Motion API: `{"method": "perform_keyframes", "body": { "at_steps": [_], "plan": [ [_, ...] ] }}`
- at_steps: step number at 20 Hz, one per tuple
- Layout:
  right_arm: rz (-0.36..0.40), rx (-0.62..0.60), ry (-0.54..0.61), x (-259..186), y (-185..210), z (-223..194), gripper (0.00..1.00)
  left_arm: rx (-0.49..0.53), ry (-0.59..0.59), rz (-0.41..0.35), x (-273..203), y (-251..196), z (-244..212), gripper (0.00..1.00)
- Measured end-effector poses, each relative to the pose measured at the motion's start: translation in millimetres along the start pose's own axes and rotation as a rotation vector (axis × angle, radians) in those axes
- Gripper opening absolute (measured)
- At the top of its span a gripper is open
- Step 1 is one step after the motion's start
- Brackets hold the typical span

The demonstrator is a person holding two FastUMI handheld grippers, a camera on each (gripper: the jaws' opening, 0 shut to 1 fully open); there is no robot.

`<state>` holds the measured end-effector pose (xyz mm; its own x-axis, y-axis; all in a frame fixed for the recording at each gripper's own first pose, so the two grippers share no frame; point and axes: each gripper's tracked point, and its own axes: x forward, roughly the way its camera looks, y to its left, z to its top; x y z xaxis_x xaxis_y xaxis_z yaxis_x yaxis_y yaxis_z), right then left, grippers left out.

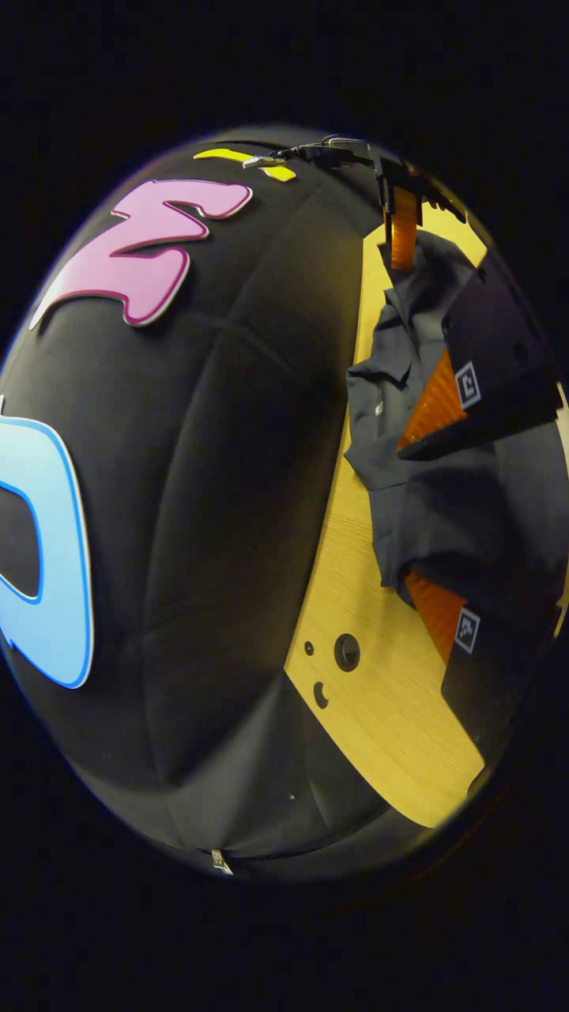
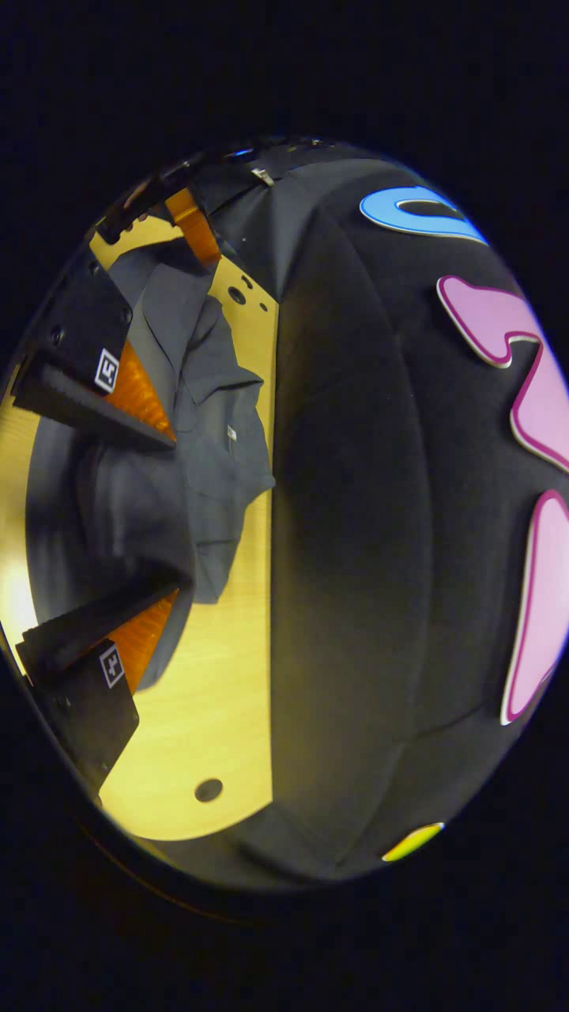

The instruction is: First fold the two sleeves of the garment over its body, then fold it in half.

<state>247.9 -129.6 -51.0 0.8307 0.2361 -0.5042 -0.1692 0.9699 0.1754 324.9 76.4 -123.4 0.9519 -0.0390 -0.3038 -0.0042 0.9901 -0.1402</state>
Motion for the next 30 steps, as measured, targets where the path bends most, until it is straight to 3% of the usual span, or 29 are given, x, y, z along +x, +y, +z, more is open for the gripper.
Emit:
{"method": "perform_keyframes", "body": {
  "at_steps": [1,3,5,8,12,15,20,22,26,30],
  "plan": [
    [-0.006,-0.003,-0.015,-9,-2,4,0.99,0.017,-0.011,0.0,-8,-2,5,0.85],
    [-0.018,0.006,-0.047,-30,-4,12,0.99,0.038,-0.029,-0.015,-21,-11,15,0.91],
    [-0.031,0.011,-0.071,-50,-10,15,0.99,0.033,-0.002,-0.085,-24,-30,13,0.94],
    [-0.055,0.015,-0.079,-77,-16,11,0.99,0.097,0.07,-0.073,-27,-30,11,0.96],
    [-0.07,0.011,-0.083,-106,-18,8,0.99,0.129,0.055,-0.072,-56,-40,28,0.95],
    [-0.072,0.002,-0.107,-129,-12,13,0.99,0.179,0.059,-0.008,-82,-11,38,0.95],
    [-0.082,0.003,-0.161,-169,-1,26,0.99,0.237,-0.024,0.046,-138,13,77,0.96],
    [-0.089,0.009,-0.189,-190,3,29,0.99,0.204,-0.081,0.045,-166,7,90,0.96],
    [-0.101,-0.011,-0.257,-237,16,31,0.99,0.142,-0.149,0.045,-223,-1,94,0.96],
    [-0.095,-0.004,-0.301,-276,32,15,0.99,0.17,-0.238,0.069,-278,-6,89,0.96]
  ]
}}
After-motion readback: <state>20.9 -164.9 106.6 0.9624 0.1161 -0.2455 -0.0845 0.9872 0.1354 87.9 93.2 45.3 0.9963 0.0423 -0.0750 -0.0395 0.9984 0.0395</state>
